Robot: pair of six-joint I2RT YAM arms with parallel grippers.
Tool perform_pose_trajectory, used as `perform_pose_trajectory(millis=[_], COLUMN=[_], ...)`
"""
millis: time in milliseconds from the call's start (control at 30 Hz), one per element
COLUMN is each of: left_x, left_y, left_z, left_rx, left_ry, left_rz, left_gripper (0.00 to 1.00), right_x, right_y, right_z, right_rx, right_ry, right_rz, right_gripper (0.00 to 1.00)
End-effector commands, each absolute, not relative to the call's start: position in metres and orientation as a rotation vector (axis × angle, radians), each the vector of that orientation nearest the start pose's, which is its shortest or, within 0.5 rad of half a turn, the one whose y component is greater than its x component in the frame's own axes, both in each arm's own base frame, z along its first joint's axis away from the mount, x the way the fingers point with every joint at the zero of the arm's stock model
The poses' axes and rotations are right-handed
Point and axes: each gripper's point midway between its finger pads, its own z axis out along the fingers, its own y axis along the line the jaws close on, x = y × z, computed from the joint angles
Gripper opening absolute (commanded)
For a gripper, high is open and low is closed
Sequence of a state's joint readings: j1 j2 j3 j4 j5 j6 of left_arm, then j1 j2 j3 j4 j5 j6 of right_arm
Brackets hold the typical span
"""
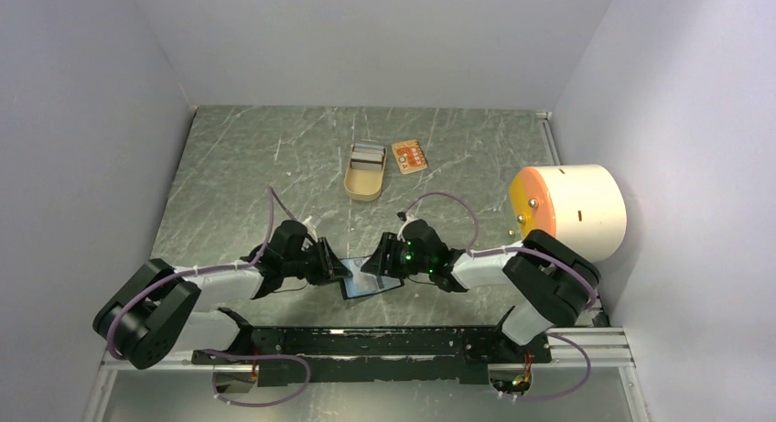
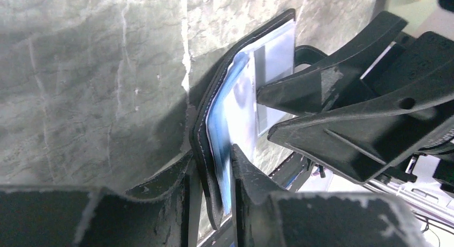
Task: Put the credit cards into the card holder
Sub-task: Insert the credit card into the card holder.
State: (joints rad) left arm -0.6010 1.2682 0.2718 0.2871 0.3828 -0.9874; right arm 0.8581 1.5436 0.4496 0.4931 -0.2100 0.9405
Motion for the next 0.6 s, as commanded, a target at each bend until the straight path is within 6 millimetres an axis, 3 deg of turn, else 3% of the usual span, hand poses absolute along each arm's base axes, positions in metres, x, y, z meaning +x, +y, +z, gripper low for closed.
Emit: perform_pose_trajectory(millis=[0, 133, 267, 567], left_x=[0.177, 0.176, 0.175, 0.177], left_y=[-0.235, -0.233, -0.241, -0.25], left_z=[0.02, 0.017, 0.022, 0.04], left_rx=[-0.264, -0.278, -0.247, -0.19], left_ry=[2.557, 2.547, 2.53, 2.464], left_rz=[-1.138, -1.135, -1.204, -1.292], left_gripper=[0.29, 0.18, 0.32, 0.35], right_x=[0.189, 0.187, 0.181, 0.179], right_y=[0.32, 0.323, 0.331, 0.338], right_z=[0.021, 0.018, 0.024, 0.034], right_rx=[-0.033, -0.048, -0.055, -0.078], right_ry=[2.468, 2.472, 2.459, 2.438], right_rz=[1.107, 1.116, 1.19, 1.233], right_gripper=[0.5, 0.5, 0.49, 0.36])
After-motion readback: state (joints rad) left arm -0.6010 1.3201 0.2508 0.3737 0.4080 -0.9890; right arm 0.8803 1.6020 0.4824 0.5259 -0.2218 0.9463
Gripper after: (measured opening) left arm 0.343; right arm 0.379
